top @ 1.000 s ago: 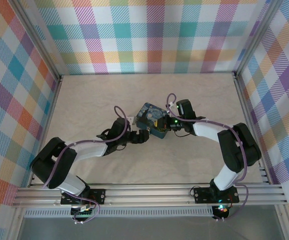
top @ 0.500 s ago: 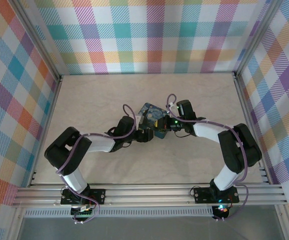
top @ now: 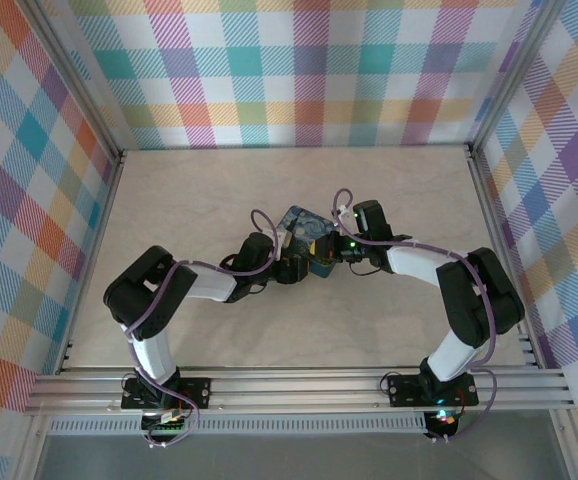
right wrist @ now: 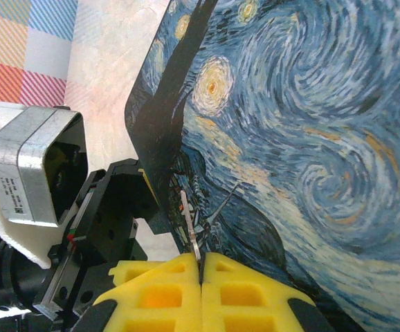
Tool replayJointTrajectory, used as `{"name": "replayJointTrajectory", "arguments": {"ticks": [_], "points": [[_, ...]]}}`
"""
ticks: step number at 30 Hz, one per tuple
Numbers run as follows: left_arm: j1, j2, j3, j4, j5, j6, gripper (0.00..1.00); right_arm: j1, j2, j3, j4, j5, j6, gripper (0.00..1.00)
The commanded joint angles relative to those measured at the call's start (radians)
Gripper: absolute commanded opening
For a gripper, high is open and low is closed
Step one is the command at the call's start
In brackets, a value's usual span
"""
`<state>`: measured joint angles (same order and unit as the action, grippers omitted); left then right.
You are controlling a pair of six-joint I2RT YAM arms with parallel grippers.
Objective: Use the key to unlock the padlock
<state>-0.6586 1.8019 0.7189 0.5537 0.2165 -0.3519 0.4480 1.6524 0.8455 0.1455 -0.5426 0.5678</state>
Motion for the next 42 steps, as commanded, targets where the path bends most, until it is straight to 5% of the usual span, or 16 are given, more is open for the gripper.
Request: {"name": "replayJointTrajectory", "arguments": {"ticks": [1, 42], "points": [[-0.007, 0.024, 0.024, 0.037, 0.015, 0.010, 0.65, 0.006, 0.005, -0.030, -0.060, 0.020, -0.021, 0.02], [-0.040, 0.080, 0.026, 0.120, 0.046, -0.054, 0.38, 0.006, 0.006, -0.040, -0.041, 0.013, -0.009, 0.02]]}}
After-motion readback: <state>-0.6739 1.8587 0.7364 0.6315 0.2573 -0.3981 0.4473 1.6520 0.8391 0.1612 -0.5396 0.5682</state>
